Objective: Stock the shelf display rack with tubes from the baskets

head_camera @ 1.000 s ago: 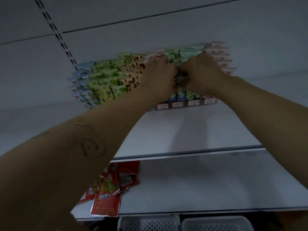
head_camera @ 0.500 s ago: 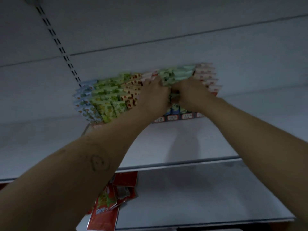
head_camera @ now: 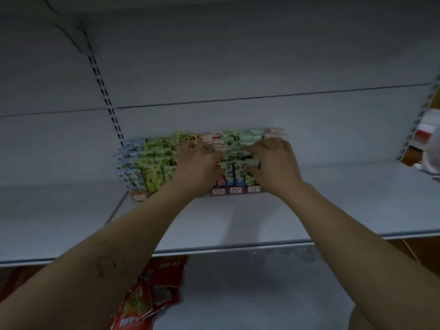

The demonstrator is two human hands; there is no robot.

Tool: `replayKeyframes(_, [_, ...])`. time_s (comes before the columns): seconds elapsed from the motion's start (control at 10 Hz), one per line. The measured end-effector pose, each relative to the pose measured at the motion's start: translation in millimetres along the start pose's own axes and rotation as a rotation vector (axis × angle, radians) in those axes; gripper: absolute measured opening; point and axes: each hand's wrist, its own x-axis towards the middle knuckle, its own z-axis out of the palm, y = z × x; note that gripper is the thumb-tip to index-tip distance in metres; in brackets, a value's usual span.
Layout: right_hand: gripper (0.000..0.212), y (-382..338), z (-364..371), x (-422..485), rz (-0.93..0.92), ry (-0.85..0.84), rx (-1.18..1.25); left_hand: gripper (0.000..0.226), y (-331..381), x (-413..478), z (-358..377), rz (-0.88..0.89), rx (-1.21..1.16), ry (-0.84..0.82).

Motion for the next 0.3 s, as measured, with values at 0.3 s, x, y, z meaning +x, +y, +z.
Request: replayKeyframes(0.3, [0.072, 2.7, -21.9, -26.8, 0.081, -0.13, -0.058, 0.039, -0.1, -21.9, -14.9, -0.062, -0.042, 0.024])
